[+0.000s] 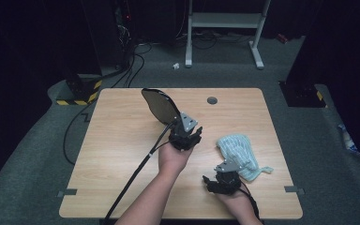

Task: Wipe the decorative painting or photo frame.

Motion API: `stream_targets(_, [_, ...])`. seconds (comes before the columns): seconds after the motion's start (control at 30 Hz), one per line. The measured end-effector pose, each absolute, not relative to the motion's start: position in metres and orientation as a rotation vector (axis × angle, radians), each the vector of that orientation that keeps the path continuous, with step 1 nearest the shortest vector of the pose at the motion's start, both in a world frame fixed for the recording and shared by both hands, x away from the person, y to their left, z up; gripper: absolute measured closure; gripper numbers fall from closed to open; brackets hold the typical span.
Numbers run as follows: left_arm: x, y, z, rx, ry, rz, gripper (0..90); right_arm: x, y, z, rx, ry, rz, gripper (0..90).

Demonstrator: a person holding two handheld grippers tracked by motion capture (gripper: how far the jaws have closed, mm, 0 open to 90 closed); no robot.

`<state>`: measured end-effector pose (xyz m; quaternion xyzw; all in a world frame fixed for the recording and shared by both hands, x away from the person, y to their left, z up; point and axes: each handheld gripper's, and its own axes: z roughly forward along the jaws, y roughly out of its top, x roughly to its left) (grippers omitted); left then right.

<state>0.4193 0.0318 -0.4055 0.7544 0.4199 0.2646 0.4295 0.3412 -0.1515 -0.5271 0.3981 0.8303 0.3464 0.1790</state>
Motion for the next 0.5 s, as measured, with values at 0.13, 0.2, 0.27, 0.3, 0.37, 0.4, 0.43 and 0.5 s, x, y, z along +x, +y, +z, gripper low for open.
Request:
stream_targets(0.13, [0.435,0.027,-0.409,1.886,1.107,0.661,69.9,0.341,-0.152,-0.527,1.125,2.350,0.980,26.1])
stream_targets(0.2, [0.443,0.025,-0.413,1.892,1.136,0.680,71.1,0.341,-0.152,-0.527,1.129,2.351,0.981,26.1])
stream_targets(0.27, [0.447,0.025,-0.415,1.890,1.163,0.689,71.0,0.341,-0.152,-0.527,1.125,2.352,0.982,26.1])
stream_targets(0.3, [0.448,0.025,-0.416,1.890,1.171,0.692,70.7,0.341,-0.152,-0.527,1.127,2.353,0.982,26.2])
stream_targets(0.37, [0.449,0.026,-0.417,1.896,1.184,0.704,69.7,0.341,-0.152,-0.527,1.126,2.353,0.982,26.2])
stream_targets(0.4, [0.449,0.026,-0.417,1.898,1.182,0.706,69.4,0.341,-0.152,-0.527,1.126,2.353,0.983,26.2])
stream_targets(0.43, [0.449,0.026,-0.417,1.900,1.181,0.712,68.7,0.341,-0.152,-0.527,1.124,2.353,0.983,26.2])
stream_targets(0.5, [0.448,0.026,-0.417,1.905,1.183,0.714,68.1,0.341,-0.152,-0.527,1.124,2.353,0.983,26.2])
